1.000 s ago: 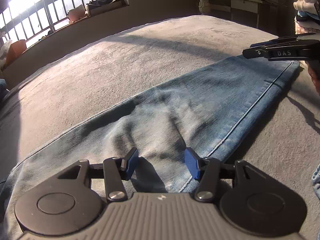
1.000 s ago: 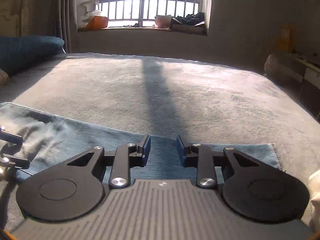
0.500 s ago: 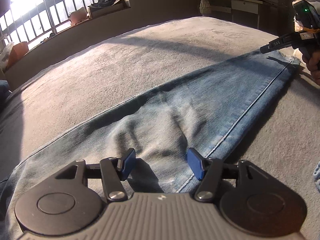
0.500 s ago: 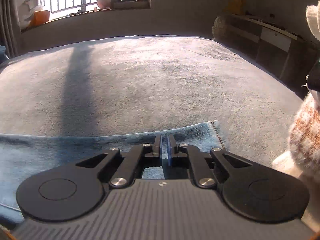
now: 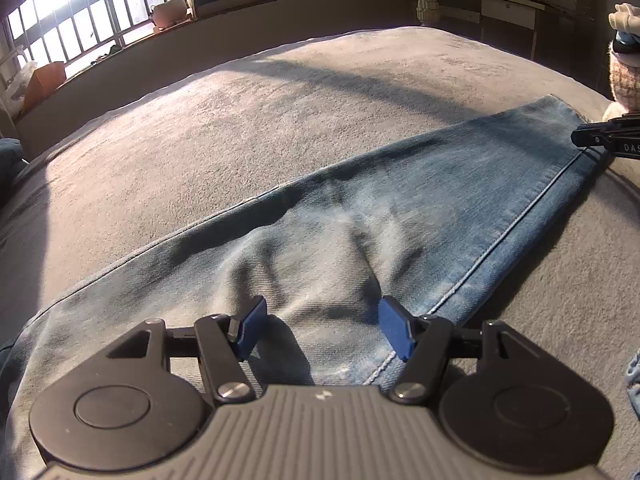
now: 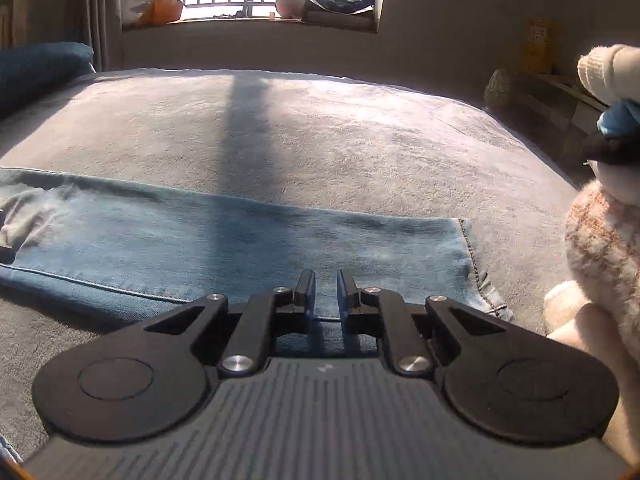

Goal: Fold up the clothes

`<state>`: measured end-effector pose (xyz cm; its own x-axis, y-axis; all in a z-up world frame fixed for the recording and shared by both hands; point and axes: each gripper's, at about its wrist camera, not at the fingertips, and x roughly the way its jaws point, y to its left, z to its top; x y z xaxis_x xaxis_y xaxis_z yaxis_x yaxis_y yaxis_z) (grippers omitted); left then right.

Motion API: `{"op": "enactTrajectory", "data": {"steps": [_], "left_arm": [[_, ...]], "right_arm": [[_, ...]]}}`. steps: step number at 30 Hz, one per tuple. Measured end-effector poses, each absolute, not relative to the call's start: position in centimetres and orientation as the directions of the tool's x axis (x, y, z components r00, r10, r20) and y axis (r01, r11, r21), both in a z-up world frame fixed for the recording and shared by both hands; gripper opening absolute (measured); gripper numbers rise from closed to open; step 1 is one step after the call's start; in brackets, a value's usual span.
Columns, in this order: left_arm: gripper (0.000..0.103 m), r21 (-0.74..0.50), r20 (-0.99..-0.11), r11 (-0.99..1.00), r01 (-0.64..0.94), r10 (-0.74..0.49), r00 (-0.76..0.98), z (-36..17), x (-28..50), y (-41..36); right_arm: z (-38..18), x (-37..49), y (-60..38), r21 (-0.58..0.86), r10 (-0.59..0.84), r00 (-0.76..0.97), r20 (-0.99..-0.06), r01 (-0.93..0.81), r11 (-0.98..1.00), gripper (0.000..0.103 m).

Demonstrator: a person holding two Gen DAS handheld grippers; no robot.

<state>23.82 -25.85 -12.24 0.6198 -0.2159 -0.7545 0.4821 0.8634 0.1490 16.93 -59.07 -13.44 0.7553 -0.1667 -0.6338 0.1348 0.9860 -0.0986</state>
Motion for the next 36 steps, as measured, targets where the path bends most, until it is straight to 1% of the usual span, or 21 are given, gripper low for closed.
{"op": "enactTrajectory", "data": {"steps": [1,3,4,6,8,9,12,14,15,18,21,23,24,26,27,30,33,34,35,36], "left_arm": [[0.066,0.151,-0.757,0.863,0.481,-0.212,0.618,-12.2,23.9,-25.9],[0.067,0.155,-0.763,0.863,0.48,-0.204,0.614,-12.0,24.0,-25.9],[0.067,0.157,-0.767,0.863,0.48,-0.2,0.61,-11.8,24.2,-25.9],[0.067,0.159,-0.768,0.871,0.464,-0.186,0.613,-10.7,24.6,-25.7],[0.067,0.15,-0.768,0.88,0.45,-0.183,0.613,-8.9,25.0,-25.1],[0.067,0.146,-0.769,0.884,0.443,-0.181,0.614,-8.1,25.2,-24.7],[0.067,0.219,-0.768,0.876,0.43,-0.117,0.63,-4.0,26.1,-22.5],[0.07,0.293,-0.762,0.883,0.367,-0.016,0.647,-1.5,26.8,-20.1],[0.07,0.331,-0.76,0.89,0.313,0.054,0.648,-0.7,27.0,-18.6],[0.07,0.452,-0.73,0.88,0.146,0.27,0.628,1.6,27.2,-14.2],[0.07,0.579,-0.66,0.815,-0.004,0.472,0.585,4.2,25.7,-9.4],[0.07,0.652,-0.603,0.753,-0.091,0.587,0.54,6.0,24.7,-6.4],[0.07,0.685,-0.571,0.716,-0.133,0.641,0.513,6.9,24.2,-4.9],[0.07,0.727,-0.511,0.652,-0.215,0.723,0.465,8.7,23.2,-2.4],[0.071,0.734,-0.492,0.633,-0.246,0.745,0.451,9.2,22.7,-1.6],[0.073,0.704,-0.493,0.641,-0.304,0.75,0.441,9.5,21.4,0.1],[0.073,0.657,-0.546,0.707,-0.263,0.686,0.48,7.2,21.4,0.0],[0.072,0.638,-0.571,0.736,-0.225,0.649,0.504,5.9,21.4,-0.5],[0.066,0.612,-0.6,0.77,-0.182,0.602,0.527,4.7,21.7,-1.0],[0.056,0.583,-0.629,0.801,-0.138,0.552,0.547,3.4,22.0,-1.5]], "right_arm": [[-13.9,16.9,-60.3,-0.119,-0.24,0.731,-0.639,0.214,0.97,0.009],[-13.6,16.1,-61.9,-0.213,-0.419,0.69,-0.59,0.368,0.905,0.012],[-13.0,15.4,-61.8,-0.224,-0.442,0.703,-0.557,0.385,0.895,0.013],[-11.7,14.1,-61.1,-0.184,-0.406,0.753,-0.518,0.366,0.912,0.013],[-10.6,13.7,-59.1,-0.177,-0.338,0.803,-0.491,0.288,0.941,0.013],[-10.0,13.8,-58.0,-0.166,-0.289,0.829,-0.478,0.238,0.957,0.013],[-8.5,15.0,-55.0,-0.081,-0.072,0.874,-0.481,0.037,0.996,0.015],[-8.3,16.2,-52.9,-0.006,0.087,0.867,-0.491,-0.104,0.995,0.016],[-8.4,16.7,-51.8,0.02,0.151,0.858,-0.49,-0.161,0.987,0.016],[-9.2,17.8,-48.7,0.027,0.254,0.821,-0.512,-0.28,0.96,0.016],[-10.8,18.5,-47.1,0.022,0.289,0.775,-0.562,-0.336,0.942,0.016],[-12.3,18.9,-47.2,0.023,0.27,0.755,-0.598,-0.32,0.947,0.016],[-12.9,19.1,-47.7,0.046,0.274,0.745,-0.608,-0.311,0.949,0.016],[-13.5,19.5,-48.8,0.105,0.302,0.733,-0.609,-0.303,0.947,0.016],[-13.6,19.6,-49.2,0.127,0.314,0.73,-0.607,-0.301,0.945,0.016],[-13.8,19.7,-49.1,0.116,0.304,0.726,-0.617,-0.298,0.947,0.016],[-13.6,19.5,-48.1,0.051,0.262,0.731,-0.63,-0.297,0.953,0.016],[-13.5,19.5,-47.8,0.033,0.248,0.732,-0.635,-0.295,0.955,0.016],[-13.3,19.4,-47.7,0.022,0.236,0.731,-0.64,-0.289,0.957,0.016],[-13.2,19.4,-47.5,0.011,0.223,0.731,-0.645,-0.283,0.959,0.016]]}}
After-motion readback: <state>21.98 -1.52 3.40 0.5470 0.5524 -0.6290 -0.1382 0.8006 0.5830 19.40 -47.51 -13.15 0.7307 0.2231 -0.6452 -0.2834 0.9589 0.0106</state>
